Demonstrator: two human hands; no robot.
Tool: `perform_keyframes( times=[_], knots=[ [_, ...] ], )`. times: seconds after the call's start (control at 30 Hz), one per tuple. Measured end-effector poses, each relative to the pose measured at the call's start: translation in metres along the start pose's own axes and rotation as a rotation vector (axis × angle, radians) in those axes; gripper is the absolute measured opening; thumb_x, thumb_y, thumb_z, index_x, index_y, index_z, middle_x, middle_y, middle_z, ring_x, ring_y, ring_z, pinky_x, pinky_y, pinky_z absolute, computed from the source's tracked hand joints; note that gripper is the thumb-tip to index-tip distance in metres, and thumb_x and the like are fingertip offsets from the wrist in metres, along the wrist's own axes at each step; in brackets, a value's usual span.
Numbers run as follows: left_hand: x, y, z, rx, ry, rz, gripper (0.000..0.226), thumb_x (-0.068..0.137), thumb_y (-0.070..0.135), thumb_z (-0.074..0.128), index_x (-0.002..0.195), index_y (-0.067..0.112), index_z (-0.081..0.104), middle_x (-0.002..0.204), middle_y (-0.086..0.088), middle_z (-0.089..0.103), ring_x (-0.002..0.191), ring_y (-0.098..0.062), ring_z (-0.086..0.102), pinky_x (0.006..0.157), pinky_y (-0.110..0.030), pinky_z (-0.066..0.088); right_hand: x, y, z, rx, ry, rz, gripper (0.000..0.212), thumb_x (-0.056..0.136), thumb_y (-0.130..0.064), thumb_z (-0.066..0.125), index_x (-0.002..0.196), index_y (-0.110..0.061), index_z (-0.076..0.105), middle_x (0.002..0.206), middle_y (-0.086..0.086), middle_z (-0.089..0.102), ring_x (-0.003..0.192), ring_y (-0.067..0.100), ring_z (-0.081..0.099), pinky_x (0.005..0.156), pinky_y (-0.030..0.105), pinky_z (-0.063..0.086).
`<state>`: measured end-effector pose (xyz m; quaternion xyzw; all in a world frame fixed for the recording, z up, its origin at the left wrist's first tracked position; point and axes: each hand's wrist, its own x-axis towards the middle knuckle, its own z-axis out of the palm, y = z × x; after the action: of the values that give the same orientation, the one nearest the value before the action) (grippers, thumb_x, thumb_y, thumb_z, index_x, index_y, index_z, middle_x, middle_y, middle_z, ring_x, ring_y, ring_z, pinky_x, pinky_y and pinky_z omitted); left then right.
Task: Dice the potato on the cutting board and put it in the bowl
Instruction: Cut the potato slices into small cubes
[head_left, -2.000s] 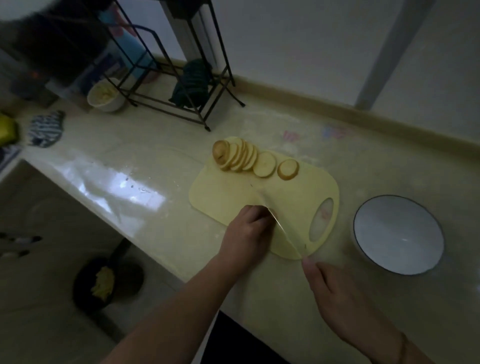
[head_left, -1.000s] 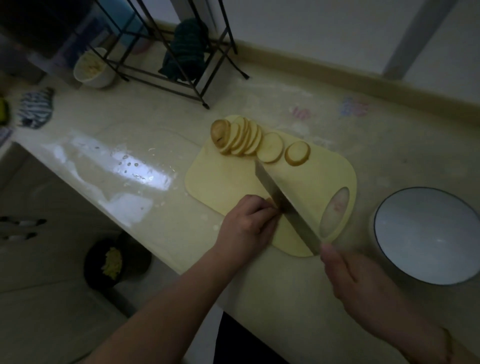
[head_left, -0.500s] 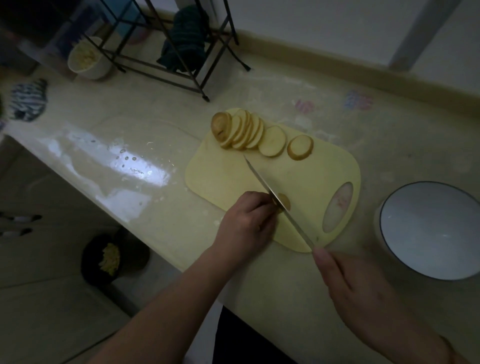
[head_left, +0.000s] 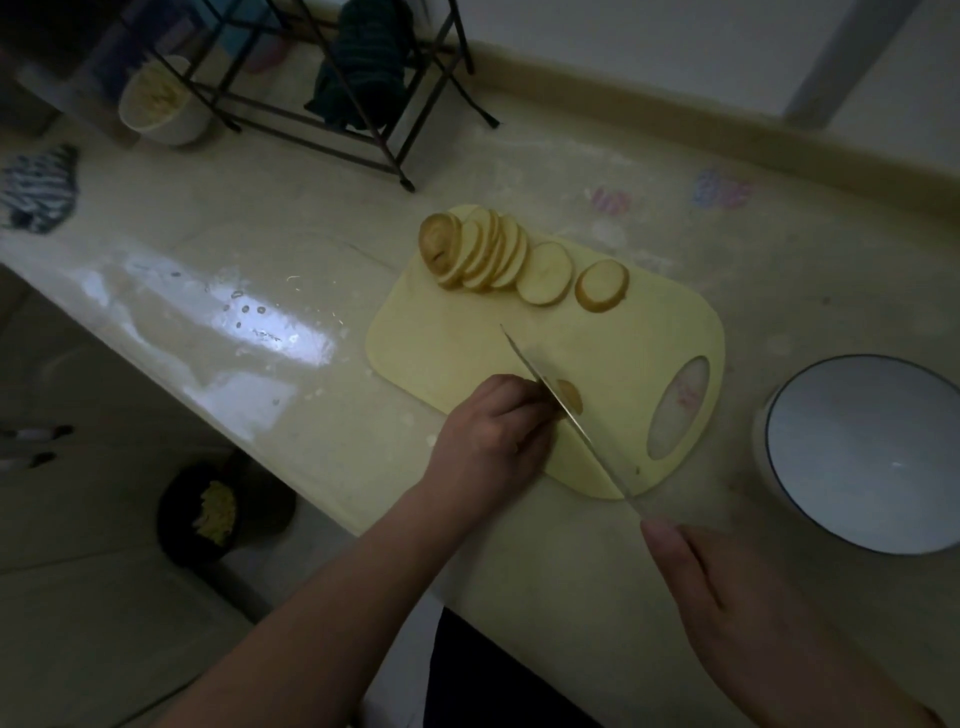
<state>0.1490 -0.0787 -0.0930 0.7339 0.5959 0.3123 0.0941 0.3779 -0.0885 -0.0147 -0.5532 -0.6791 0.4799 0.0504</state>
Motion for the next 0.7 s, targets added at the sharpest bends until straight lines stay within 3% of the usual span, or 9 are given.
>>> perform_keyframes(
  times=[0.2,0.33,0.47,0.6,0.7],
  knots=[
    [0.000,-0.003,-0.001,-0.012,-0.017,0.011,0.015,0.091,0.003,0.066,0.100,0.000,0.077,0.102,-0.012,0.072,0.091,-0.030,0.067,0.078,-0.036,0.054,0.025,-0.016,-0.001,0.024,-0.048,-0.009,0.056,0.087,-0.058,0.025,0.053,-0.016,0.039,0.046,-0.002,0.045,0.051,0.006,0.048,0.056,0.021,0.036],
    [0.001,-0.002,-0.002,0.000,-0.011,0.032,0.013,0.091,0.005,0.066,0.095,-0.002,0.076,0.095,-0.014,0.070,0.086,-0.030,0.065,0.075,-0.037,0.053,0.023,-0.006,-0.005,0.092,-0.064,0.002,0.067,0.090,-0.068,0.021,0.053,-0.015,0.038,0.046,-0.002,0.043,0.045,0.010,0.043,0.048,0.025,0.029],
    [0.000,-0.004,-0.003,0.002,0.001,0.041,0.011,0.091,0.005,0.068,0.092,-0.003,0.076,0.092,-0.014,0.068,0.087,-0.029,0.063,0.077,-0.035,0.051,0.017,0.001,-0.004,0.154,-0.085,0.030,0.068,0.079,-0.077,0.020,0.055,-0.016,0.036,0.045,-0.002,0.036,0.040,0.007,0.036,0.049,0.026,0.028],
    [-0.005,-0.003,-0.002,0.002,0.030,0.030,0.012,0.092,0.004,0.067,0.091,-0.004,0.075,0.091,-0.016,0.067,0.084,-0.031,0.063,0.076,-0.038,0.051,0.012,-0.005,-0.003,0.106,-0.040,-0.014,0.070,0.078,-0.077,0.017,0.055,-0.015,0.038,0.047,-0.003,0.044,0.045,0.009,0.044,0.048,0.022,0.030],
    [-0.006,-0.003,-0.004,0.014,0.031,0.006,0.010,0.091,0.003,0.067,0.091,-0.004,0.075,0.090,-0.015,0.067,0.082,-0.032,0.063,0.073,-0.040,0.052,0.009,-0.008,-0.003,0.086,-0.026,-0.046,0.069,0.088,-0.070,0.019,0.056,-0.014,0.043,0.055,0.001,0.053,0.052,0.013,0.051,0.052,0.026,0.036]
  ],
)
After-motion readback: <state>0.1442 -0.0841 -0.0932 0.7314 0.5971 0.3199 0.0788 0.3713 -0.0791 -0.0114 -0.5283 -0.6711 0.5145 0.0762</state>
